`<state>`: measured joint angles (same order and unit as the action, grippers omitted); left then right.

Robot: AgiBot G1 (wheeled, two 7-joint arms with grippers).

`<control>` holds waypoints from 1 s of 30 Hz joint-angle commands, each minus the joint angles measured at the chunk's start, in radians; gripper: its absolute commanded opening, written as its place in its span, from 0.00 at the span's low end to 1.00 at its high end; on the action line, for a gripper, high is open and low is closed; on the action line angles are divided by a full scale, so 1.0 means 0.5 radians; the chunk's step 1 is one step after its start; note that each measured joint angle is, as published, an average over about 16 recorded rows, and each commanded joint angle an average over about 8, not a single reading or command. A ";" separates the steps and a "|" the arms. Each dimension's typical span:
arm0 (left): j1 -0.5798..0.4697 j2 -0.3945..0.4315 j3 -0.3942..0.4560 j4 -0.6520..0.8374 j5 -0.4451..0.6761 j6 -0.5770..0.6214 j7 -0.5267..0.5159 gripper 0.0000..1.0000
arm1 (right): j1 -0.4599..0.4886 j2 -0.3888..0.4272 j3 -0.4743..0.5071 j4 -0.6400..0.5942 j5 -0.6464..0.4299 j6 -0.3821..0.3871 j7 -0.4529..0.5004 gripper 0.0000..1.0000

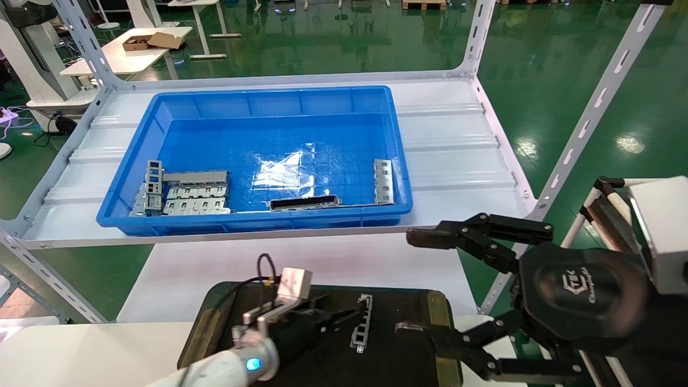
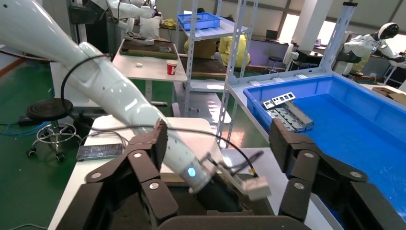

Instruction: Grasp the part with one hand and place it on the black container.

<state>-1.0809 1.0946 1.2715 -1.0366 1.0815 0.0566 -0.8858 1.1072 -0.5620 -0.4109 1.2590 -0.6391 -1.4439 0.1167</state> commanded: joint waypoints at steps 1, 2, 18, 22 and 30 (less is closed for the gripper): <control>0.011 -0.098 -0.038 -0.093 0.038 0.055 0.045 1.00 | 0.000 0.000 0.000 0.000 0.000 0.000 0.000 1.00; 0.020 -0.141 -0.056 -0.128 0.047 0.081 0.070 1.00 | 0.000 0.000 0.000 0.000 0.000 0.000 0.000 1.00; 0.146 -0.700 -0.359 -0.608 0.029 0.540 0.567 1.00 | 0.000 0.000 0.000 0.000 0.000 0.000 0.000 1.00; 0.163 -0.789 -0.465 -0.622 -0.064 0.738 0.751 1.00 | 0.000 0.000 0.000 0.000 0.000 0.000 0.000 1.00; 0.234 -0.924 -0.746 -0.605 -0.373 1.144 1.238 1.00 | 0.000 0.000 0.000 0.000 0.000 0.000 0.000 1.00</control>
<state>-0.9567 0.6382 0.8934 -1.3333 0.8853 0.6291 -0.2583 1.1073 -0.5620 -0.4110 1.2590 -0.6390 -1.4438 0.1166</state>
